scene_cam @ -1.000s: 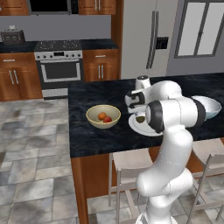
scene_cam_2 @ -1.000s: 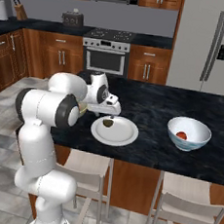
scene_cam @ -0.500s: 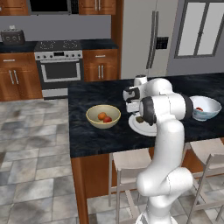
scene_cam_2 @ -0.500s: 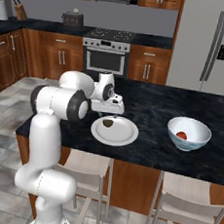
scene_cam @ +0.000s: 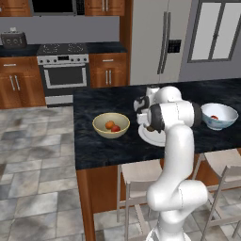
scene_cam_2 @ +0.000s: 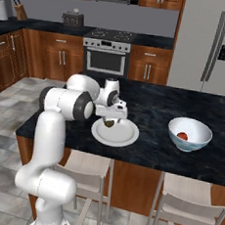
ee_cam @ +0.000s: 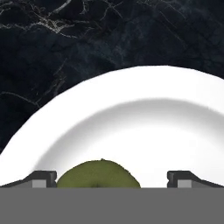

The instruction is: Take the fruits from the plate on the dining counter and place two fruits in each bowl.

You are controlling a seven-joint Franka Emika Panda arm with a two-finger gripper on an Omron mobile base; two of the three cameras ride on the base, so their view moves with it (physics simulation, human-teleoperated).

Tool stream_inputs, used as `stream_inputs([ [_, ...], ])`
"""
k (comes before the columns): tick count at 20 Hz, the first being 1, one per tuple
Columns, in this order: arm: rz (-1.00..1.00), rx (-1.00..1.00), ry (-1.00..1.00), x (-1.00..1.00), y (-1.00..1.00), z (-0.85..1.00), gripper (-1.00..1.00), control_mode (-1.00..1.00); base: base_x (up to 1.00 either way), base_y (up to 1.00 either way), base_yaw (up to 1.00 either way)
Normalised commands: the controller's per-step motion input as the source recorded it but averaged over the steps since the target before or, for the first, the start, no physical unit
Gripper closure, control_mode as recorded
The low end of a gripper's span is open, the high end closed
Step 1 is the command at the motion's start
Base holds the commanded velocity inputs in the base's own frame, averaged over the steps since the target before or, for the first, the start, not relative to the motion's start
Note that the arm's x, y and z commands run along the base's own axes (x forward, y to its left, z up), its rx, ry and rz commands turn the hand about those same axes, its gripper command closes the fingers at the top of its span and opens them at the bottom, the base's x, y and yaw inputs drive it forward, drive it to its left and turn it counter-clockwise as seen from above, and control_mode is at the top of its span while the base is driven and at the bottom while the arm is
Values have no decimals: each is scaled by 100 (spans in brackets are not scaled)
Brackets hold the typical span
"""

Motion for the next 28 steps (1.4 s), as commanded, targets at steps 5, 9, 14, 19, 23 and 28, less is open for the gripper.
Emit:
stream_inputs([
  [5, 0, 0, -4, -6, 6, -5, -100, -100, 0, 0, 0],
  [9, 0, 0, -5, -3, 0, 0, -100, -100, 0, 0, 0],
  [14, 0, 0, -6, -11, 0, 0, -100, -100, 0, 0, 0],
  [19, 1, 0, -6, -24, 1, 0, -100, -100, 0, 0, 0],
  [23, 1, 0, -6, -15, 0, 0, -100, -100, 0, 0, 0],
  [28, 1, 0, -5, -7, 0, -1, -100, -100, 0, 0, 0],
])
